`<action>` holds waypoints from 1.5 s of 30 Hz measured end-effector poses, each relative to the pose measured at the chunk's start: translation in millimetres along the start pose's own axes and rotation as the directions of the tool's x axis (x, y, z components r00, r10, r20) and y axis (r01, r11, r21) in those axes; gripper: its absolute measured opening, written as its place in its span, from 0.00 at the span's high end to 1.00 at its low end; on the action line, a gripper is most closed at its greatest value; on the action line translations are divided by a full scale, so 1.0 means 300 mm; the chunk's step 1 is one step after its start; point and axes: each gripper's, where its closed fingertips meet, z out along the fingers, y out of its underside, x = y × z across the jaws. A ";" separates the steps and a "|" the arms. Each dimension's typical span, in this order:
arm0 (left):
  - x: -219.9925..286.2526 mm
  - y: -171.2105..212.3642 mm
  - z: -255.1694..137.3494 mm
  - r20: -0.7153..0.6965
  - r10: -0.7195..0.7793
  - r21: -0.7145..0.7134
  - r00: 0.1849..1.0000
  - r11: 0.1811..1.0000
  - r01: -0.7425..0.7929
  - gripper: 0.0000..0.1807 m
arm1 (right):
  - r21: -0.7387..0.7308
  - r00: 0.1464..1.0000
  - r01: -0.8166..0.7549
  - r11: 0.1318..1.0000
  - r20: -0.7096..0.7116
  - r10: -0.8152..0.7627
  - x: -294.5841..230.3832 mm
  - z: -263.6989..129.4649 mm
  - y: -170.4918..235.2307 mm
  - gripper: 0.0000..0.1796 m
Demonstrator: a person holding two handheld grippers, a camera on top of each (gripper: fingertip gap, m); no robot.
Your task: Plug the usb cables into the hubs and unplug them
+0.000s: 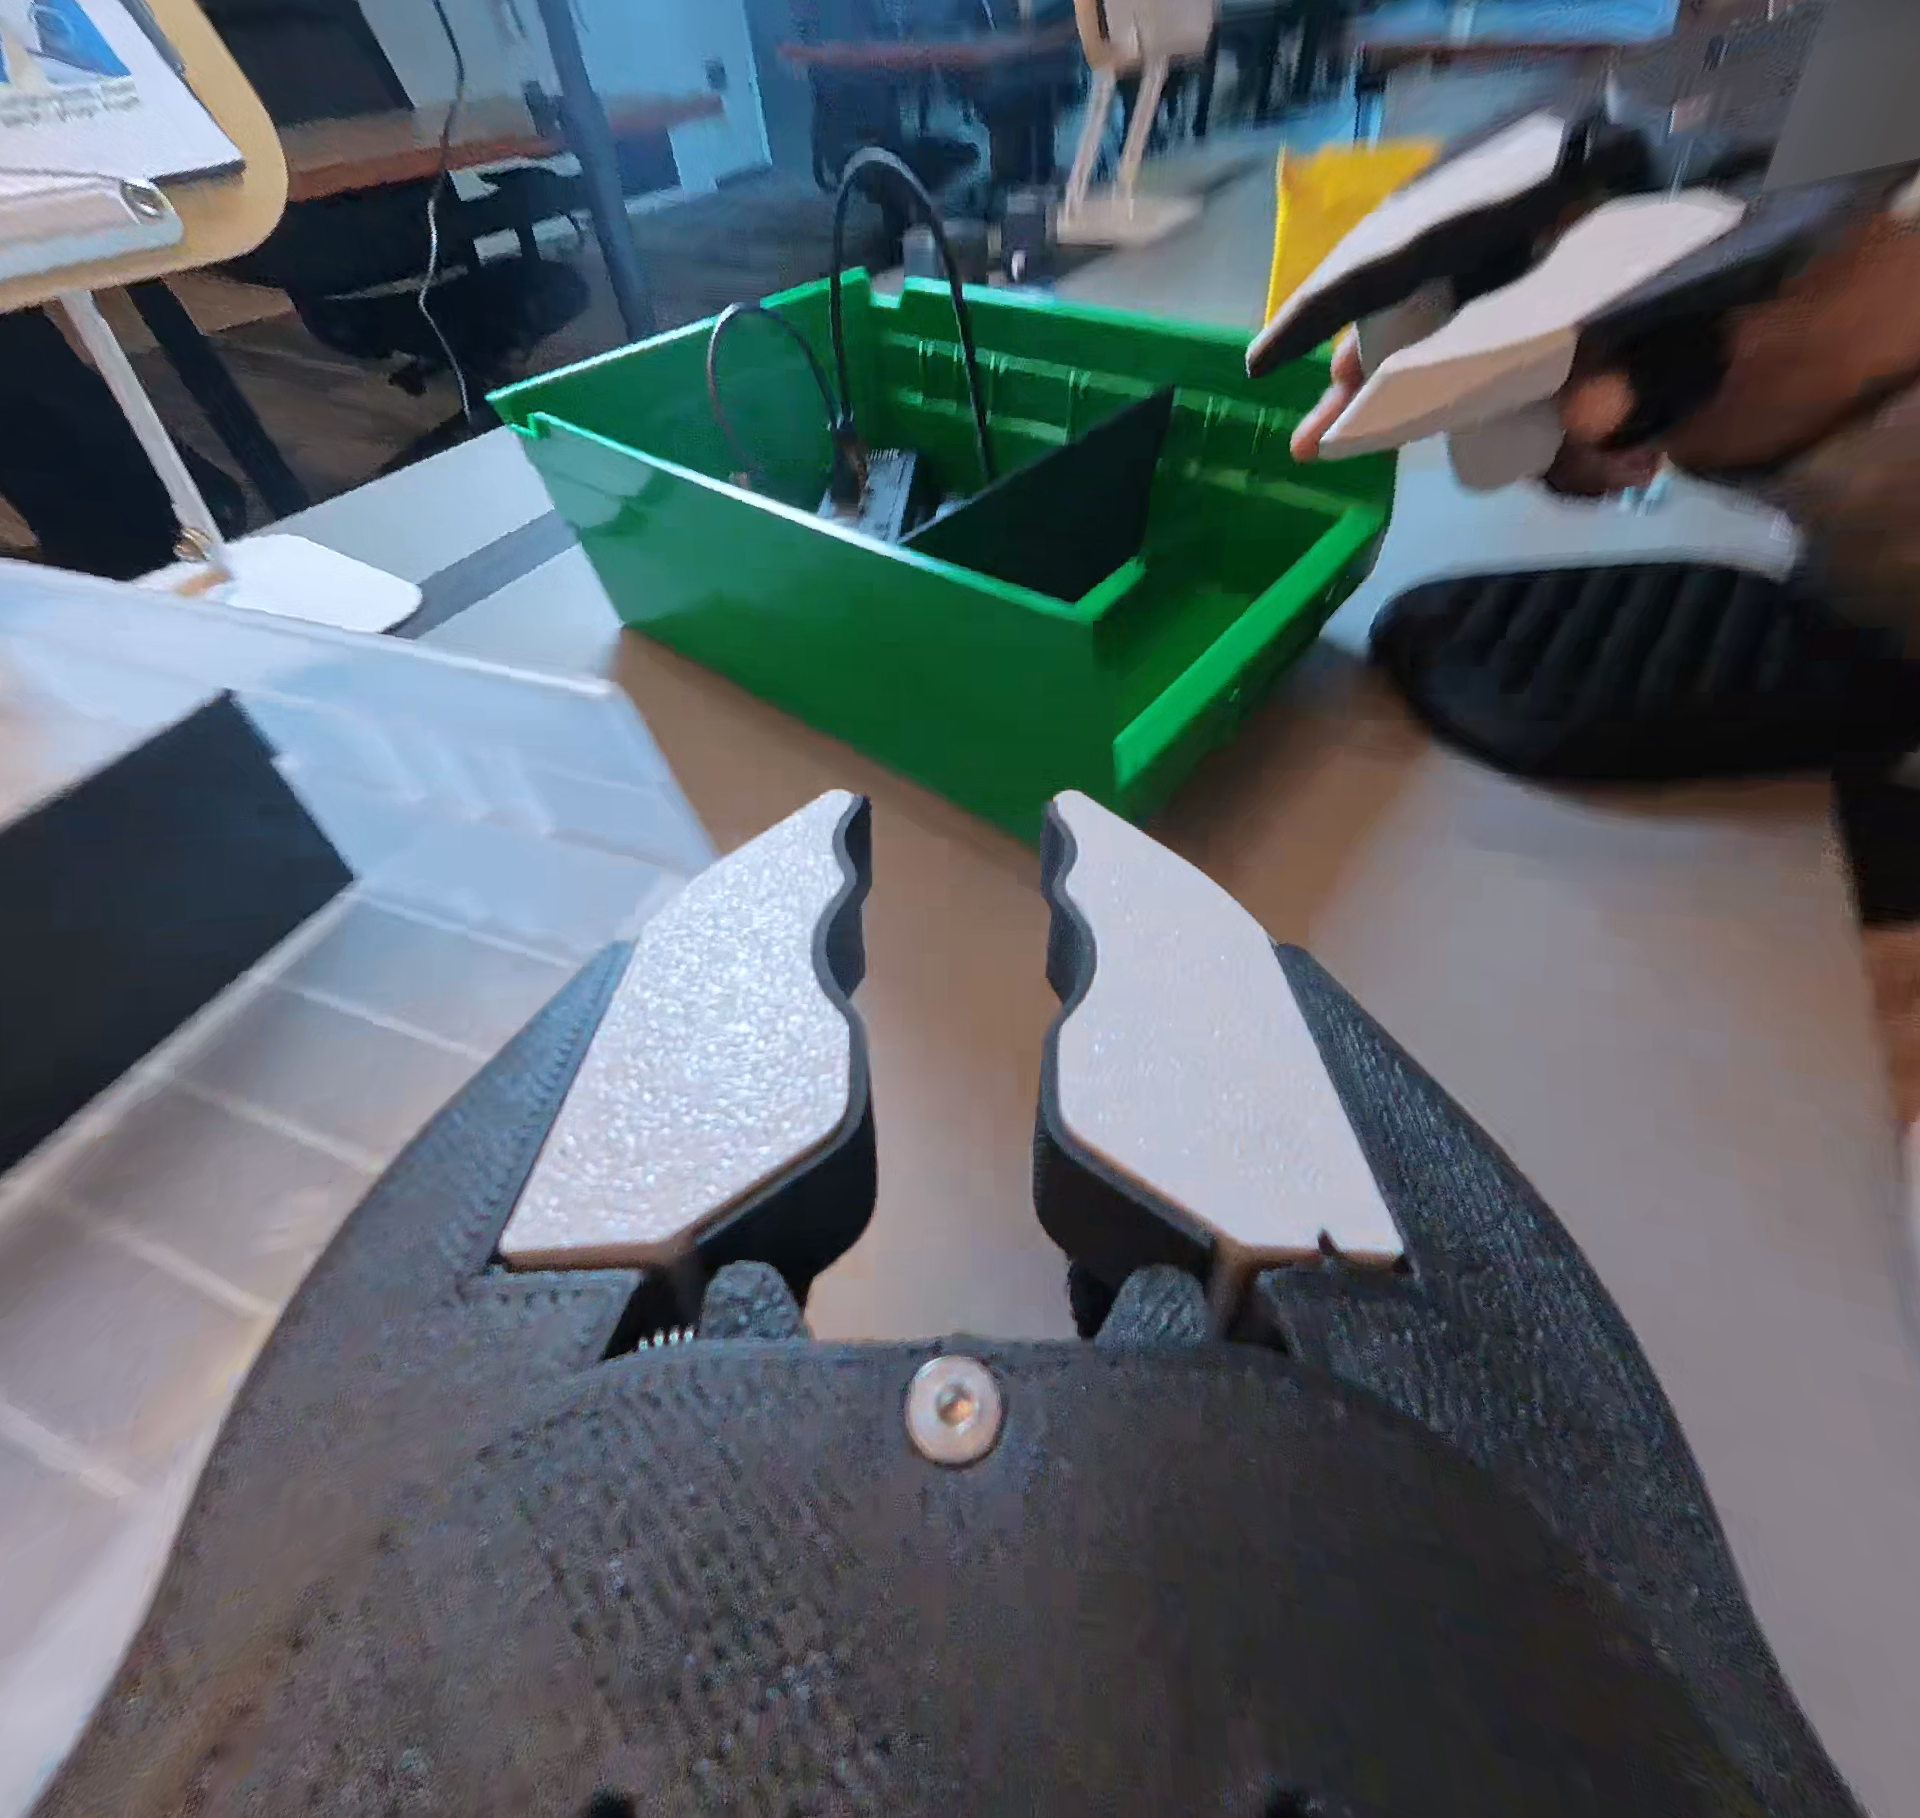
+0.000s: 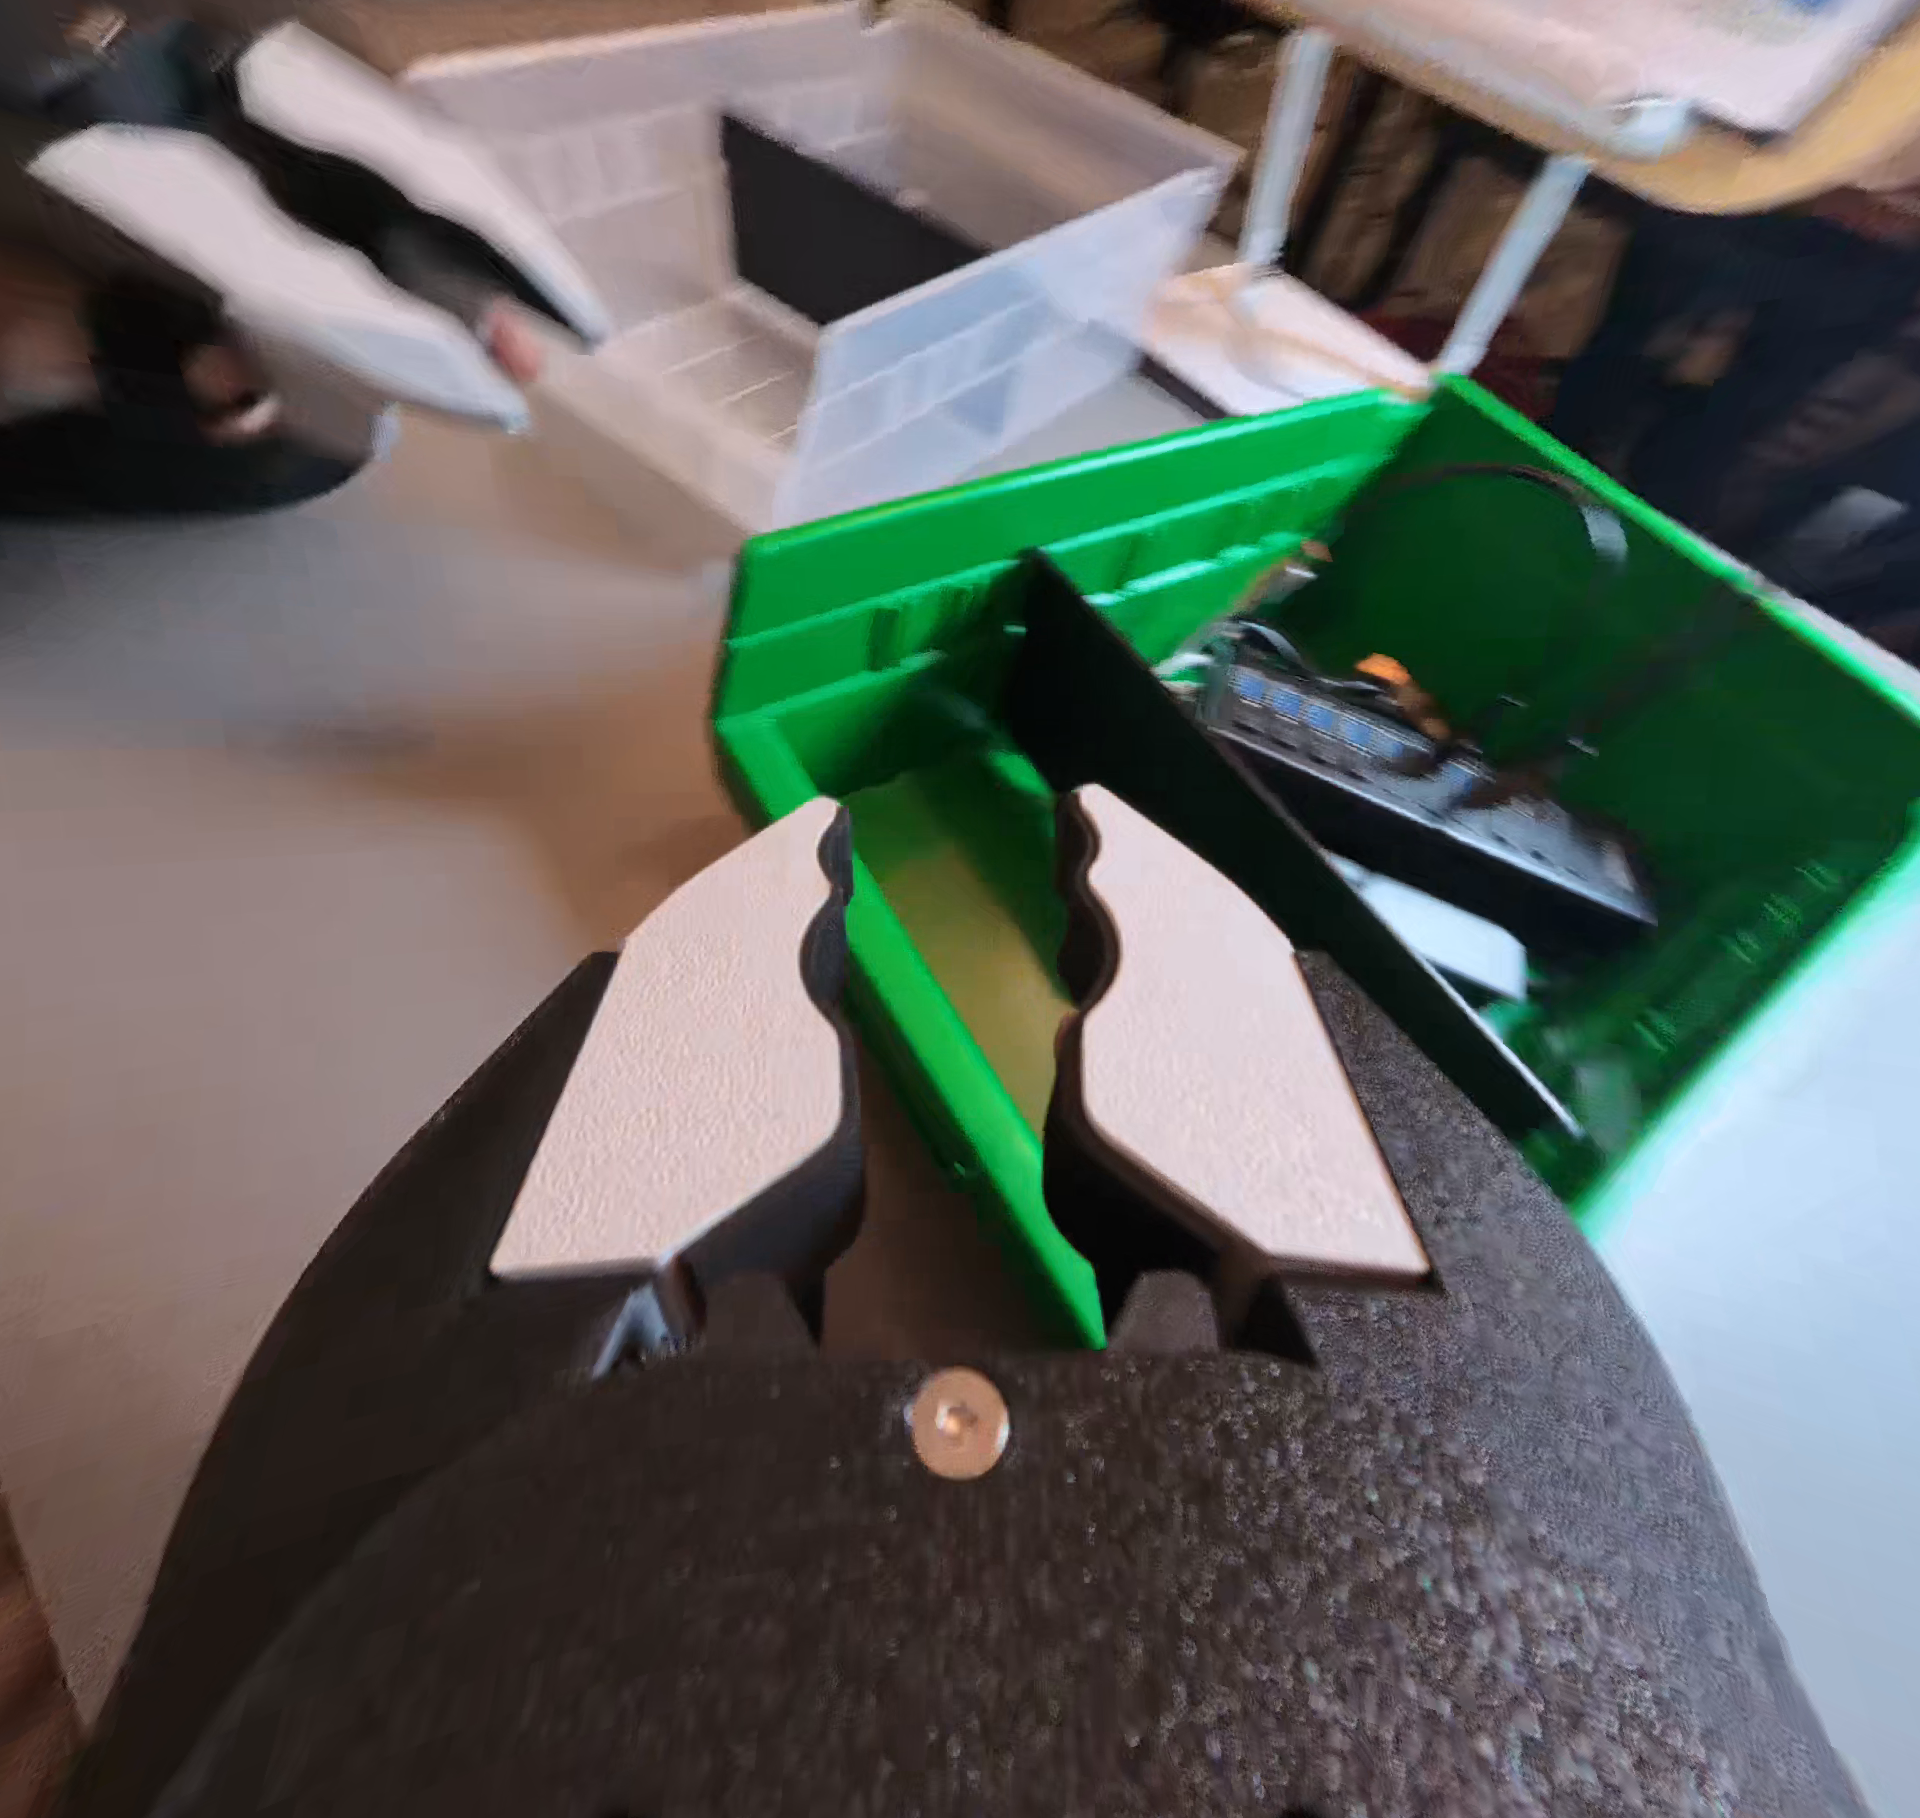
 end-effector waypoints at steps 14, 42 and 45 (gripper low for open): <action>0.015 -0.014 0.273 0.264 -0.119 0.047 0.957 0.993 0.110 0.63 | 0.134 0.849 -0.222 0.966 -0.461 0.259 0.314 -0.166 0.180 0.66; 0.131 -0.133 0.261 0.317 0.133 0.048 0.939 0.987 -0.156 0.88 | 0.158 0.813 -0.143 0.977 -0.545 0.207 0.321 -0.219 0.117 0.91; 0.141 -0.223 0.164 0.373 0.163 0.099 0.913 0.972 -0.214 0.88 | 0.216 0.822 -0.094 0.972 -0.534 0.198 0.289 -0.245 0.014 0.92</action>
